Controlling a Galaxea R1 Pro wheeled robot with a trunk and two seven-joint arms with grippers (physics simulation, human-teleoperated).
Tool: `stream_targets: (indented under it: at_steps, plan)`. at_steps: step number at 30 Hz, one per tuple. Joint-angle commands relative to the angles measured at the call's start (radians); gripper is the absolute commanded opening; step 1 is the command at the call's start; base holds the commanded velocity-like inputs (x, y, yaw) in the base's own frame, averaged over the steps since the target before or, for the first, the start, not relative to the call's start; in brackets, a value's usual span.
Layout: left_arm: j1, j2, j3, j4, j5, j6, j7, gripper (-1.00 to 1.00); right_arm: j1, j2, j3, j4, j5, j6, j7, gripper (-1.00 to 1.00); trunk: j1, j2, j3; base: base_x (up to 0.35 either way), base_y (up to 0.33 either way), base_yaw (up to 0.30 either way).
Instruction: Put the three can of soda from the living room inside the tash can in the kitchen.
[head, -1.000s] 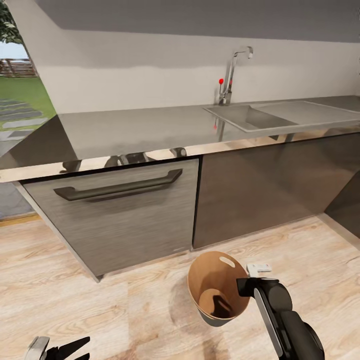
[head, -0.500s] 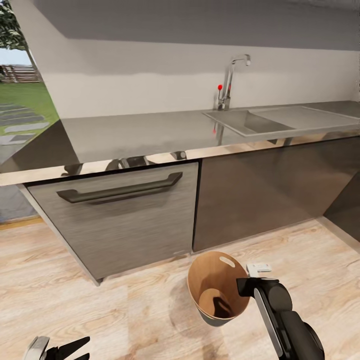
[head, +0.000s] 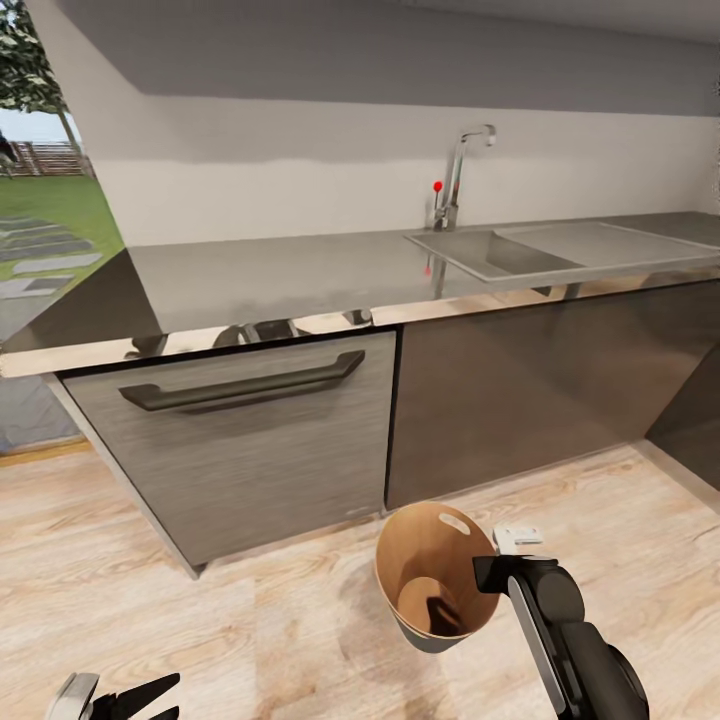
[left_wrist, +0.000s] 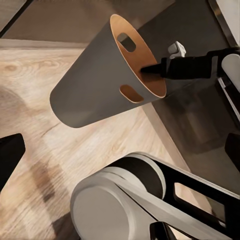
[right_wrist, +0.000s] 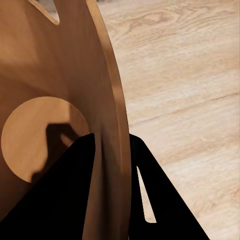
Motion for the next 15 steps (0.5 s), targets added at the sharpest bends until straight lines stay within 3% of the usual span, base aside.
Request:
stream_targets:
  at_steps: [1,15]
  plan:
    - [0.0,0.0,0.0,0.0,0.0,0.0,0.0,1.0,0.0,0.0,0.0,0.0,-0.013,-0.001,0.003,-1.0,0.0,0.0,0.002,0.0,0.0,0.0]
    - [-0.001,0.0,0.0,0.0,0.001,0.0,0.0,1.0,0.0,0.0,0.001,0.001,-0.013,-0.001,0.003,-1.0,0.0,0.0,0.025,0.0,0.0,0.0]
